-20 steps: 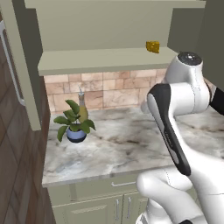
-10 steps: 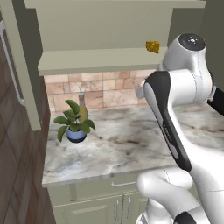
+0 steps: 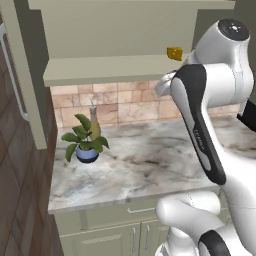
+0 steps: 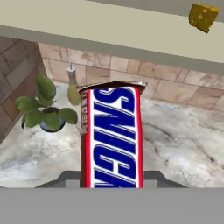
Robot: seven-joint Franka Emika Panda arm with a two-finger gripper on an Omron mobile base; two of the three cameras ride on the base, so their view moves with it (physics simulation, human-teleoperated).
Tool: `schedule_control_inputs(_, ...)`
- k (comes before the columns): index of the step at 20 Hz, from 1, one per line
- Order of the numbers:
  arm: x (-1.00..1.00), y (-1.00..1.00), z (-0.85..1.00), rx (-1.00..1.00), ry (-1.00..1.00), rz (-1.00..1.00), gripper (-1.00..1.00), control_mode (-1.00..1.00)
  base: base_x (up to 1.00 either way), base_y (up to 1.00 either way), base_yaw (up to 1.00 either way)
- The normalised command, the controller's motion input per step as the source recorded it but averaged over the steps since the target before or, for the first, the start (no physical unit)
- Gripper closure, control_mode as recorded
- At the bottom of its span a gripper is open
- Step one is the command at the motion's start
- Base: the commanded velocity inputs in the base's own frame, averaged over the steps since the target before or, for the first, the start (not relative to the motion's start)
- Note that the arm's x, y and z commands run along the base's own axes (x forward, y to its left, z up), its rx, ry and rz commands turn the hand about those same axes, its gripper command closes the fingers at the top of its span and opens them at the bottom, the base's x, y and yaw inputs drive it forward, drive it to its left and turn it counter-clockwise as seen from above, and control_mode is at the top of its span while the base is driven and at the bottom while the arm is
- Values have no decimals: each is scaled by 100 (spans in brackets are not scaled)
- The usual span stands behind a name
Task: Pick the canned food and bar from the counter and place them in the cabinets closest to them.
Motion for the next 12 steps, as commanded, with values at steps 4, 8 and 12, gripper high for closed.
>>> schedule_control_inputs(4, -5, -1, 8, 3, -9, 0, 100, -100, 0, 0, 0)
schedule_control_inputs(8, 9, 0, 7, 1, -5, 0, 100, -100, 0, 0, 0)
schedule_control_inputs(12, 49, 4, 0, 0, 0, 0, 100, -100, 0, 0, 0)
